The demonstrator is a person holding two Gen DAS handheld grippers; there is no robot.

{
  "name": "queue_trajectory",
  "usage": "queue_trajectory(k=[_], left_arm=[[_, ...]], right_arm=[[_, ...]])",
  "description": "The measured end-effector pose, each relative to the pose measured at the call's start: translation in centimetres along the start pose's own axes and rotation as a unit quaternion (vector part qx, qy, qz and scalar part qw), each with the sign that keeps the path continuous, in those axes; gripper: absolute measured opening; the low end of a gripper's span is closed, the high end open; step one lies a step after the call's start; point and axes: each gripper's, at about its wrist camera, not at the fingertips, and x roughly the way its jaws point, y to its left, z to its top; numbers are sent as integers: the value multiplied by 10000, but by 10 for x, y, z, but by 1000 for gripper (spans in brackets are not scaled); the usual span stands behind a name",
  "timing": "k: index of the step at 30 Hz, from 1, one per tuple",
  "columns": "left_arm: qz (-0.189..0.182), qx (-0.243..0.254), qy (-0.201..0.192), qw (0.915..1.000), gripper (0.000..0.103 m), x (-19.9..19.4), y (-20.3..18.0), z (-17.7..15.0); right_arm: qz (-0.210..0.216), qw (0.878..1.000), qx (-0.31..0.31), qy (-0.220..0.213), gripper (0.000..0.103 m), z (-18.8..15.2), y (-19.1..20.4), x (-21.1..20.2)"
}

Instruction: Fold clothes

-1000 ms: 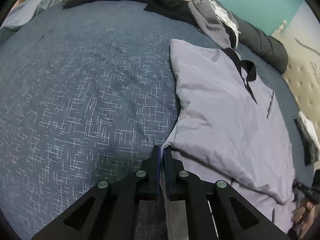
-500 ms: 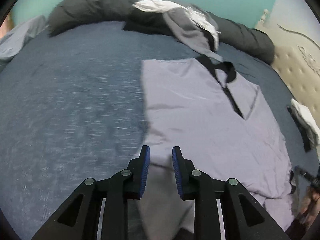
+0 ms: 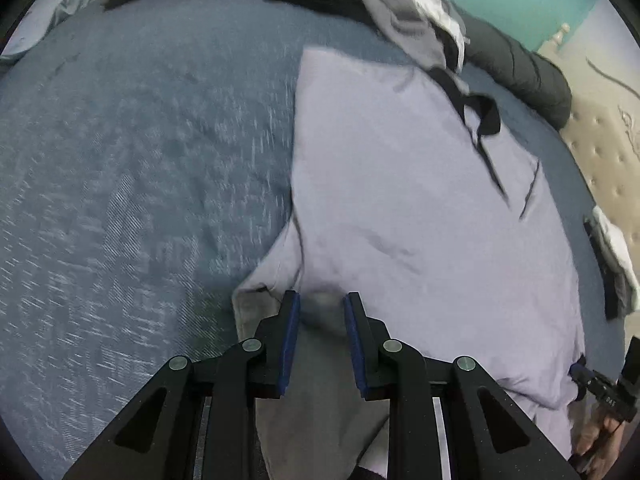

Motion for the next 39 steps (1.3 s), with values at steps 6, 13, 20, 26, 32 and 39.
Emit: queue_trajectory(k=[6,13,20,26,32,39], left_arm=[[199,17,-162,9997,27,-5,8,18],[155,-358,-49,9992,30,1,40,5],[302,-60,-285,9991,35,-17,40,8],[176,117,-121,9997,43,-3,33,4],[-38,169,-177,9997,15,1,30,4],[-880,-1215,-616,9868,13,-10,65,-6]], right_arm=[[96,9990,185,-385,11,6,-8,-12],[103,9993,280,-235,11,0,-14,-4],[138,9991,293,-273,11,-1,-14,-6],[152,9990,318,-268,11,-2,-15,-6],[189,9990,320,-243,11,1,-14,-3],[161,9995,214,-181,11,-1,-10,2]])
